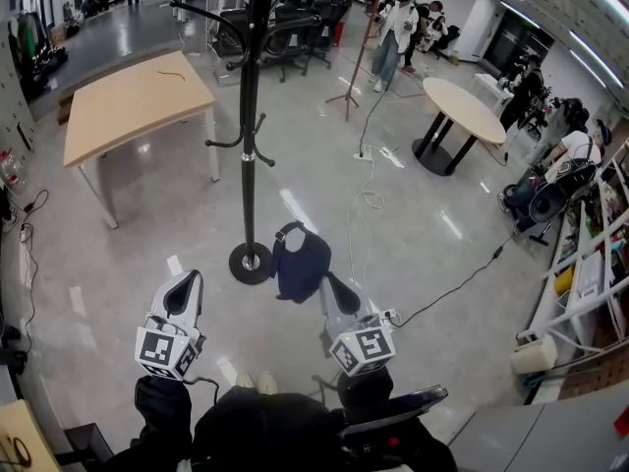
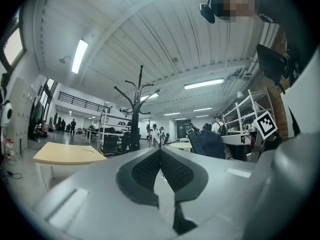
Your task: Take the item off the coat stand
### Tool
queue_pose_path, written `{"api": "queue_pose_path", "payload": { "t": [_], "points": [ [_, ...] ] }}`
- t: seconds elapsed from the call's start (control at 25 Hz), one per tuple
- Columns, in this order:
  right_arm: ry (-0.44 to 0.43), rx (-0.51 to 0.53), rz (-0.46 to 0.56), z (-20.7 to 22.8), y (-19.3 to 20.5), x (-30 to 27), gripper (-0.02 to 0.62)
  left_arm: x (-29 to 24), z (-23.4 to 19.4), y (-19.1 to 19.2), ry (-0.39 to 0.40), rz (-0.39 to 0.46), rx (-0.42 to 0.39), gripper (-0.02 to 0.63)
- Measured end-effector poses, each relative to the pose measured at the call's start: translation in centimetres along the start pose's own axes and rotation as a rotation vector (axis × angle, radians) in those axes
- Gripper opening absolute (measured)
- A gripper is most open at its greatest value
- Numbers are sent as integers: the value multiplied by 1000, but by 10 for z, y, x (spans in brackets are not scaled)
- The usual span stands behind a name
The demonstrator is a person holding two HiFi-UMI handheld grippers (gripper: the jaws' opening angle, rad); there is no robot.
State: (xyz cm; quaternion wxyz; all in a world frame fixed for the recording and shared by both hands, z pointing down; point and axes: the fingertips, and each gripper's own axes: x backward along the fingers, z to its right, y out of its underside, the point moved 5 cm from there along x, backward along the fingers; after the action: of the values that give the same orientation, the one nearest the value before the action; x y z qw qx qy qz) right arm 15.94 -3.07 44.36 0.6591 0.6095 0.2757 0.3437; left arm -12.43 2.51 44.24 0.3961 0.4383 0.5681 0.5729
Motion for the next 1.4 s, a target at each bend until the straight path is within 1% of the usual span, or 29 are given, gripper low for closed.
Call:
{"api": "queue_pose_path", "payload": {
  "t": [0.2, 0.48, 0.88, 1.08, 1.4],
  "points": [
    [22, -5, -7, -9, -2, 5, 14, 6, -5, -8, 9, 8, 6, 5],
    [56, -11, -6, -16, -2, 10, 14, 6, -17, -6, 19, 0, 16, 5],
    [67, -12, -3, -20, 0, 12, 14, 6, -19, 0, 24, -11, 29, 5],
    [71, -1, 3, -23, -5, 12, 14, 7, -22, -4, 26, -7, 24, 3],
    [64, -2, 8, -22, -3, 13, 14, 6, -17, -8, 25, -9, 27, 4]
  ]
}}
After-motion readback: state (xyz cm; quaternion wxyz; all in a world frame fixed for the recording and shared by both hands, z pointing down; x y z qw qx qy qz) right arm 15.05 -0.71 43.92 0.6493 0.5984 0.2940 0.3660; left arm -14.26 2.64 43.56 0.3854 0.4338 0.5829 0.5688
